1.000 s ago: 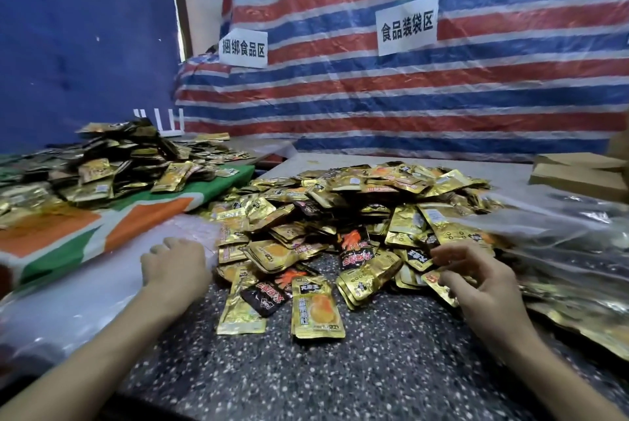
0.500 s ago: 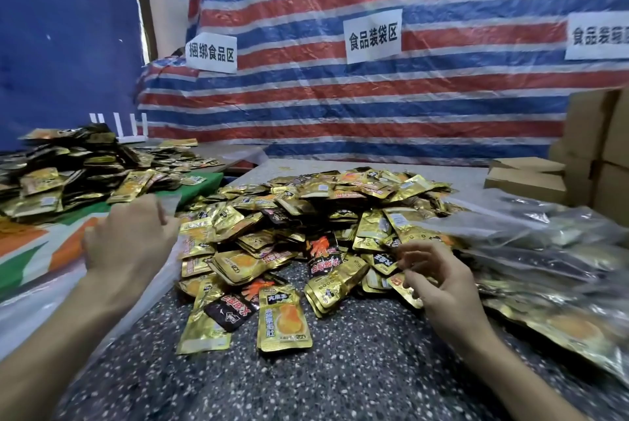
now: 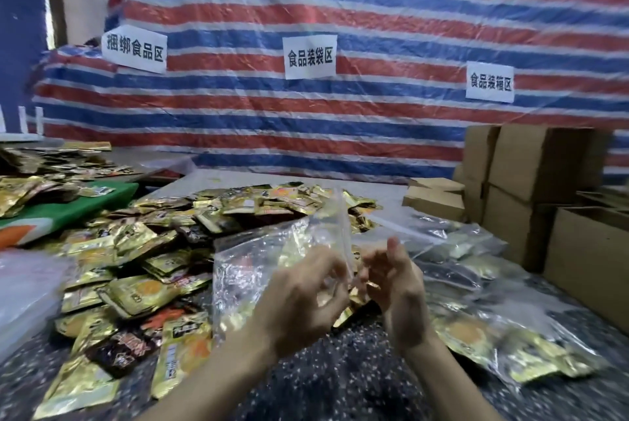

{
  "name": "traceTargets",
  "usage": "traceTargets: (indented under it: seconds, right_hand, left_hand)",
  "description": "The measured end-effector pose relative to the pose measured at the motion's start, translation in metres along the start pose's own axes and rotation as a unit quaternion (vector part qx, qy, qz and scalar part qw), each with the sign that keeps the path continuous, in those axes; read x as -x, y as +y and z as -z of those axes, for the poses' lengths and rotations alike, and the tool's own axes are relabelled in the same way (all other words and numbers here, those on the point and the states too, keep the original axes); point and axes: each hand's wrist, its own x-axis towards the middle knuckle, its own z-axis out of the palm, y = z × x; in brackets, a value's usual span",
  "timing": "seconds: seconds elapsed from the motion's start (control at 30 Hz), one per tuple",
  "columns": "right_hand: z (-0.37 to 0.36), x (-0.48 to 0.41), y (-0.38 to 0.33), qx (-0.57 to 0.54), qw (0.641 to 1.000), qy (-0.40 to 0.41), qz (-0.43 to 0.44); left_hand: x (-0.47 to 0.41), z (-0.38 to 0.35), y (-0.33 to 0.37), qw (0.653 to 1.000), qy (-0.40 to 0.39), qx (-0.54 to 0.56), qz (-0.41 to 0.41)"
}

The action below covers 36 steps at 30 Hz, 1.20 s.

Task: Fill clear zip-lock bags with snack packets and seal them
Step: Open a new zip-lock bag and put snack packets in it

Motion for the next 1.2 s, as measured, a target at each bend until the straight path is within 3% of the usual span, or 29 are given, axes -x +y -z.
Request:
traceTargets:
  seconds: [0.23,0.37,0.5,0.63,0.9,1.0,1.2]
  right_hand:
    - [0.005,-0.002,-0.005,0.131,0.982,-0.113,-0.077]
    - [0.008,-0.002,-0.008,0.146,0.974,-0.117,-0.128]
    - [0.010,-0.002,-0.011,0.125,0.972,-0.145,-0.136]
    - [0.008,-0.001,-0.012,0.101,0.969,-0.175,-0.141]
    - [0.005,0.003,-0.009,0.085,0.954,-0.246,-0.145]
    - [0.003,0.002,-0.009,0.049,0.965,-0.207,-0.154]
    - [0.008,-0.004,-0.009,-0.049,0.995,0.001,-0.088]
  left_hand:
    - [0.030,-0.022,-0.014,0.999,-0.050,0.014,0.002]
    - [0.036,-0.016,-0.017,0.995,-0.051,0.065,0.061]
    - [0.031,-0.012,-0.011,0.968,-0.034,0.180,0.173]
    - [0.024,-0.007,-0.005,0.947,0.003,0.227,0.227]
    - [0.024,-0.009,-0.006,0.891,-0.002,0.314,0.329]
    - [0.023,-0.007,-0.007,0.868,0.019,0.342,0.361]
    - [0.016,0.002,-0.011,0.815,0.115,0.407,0.396]
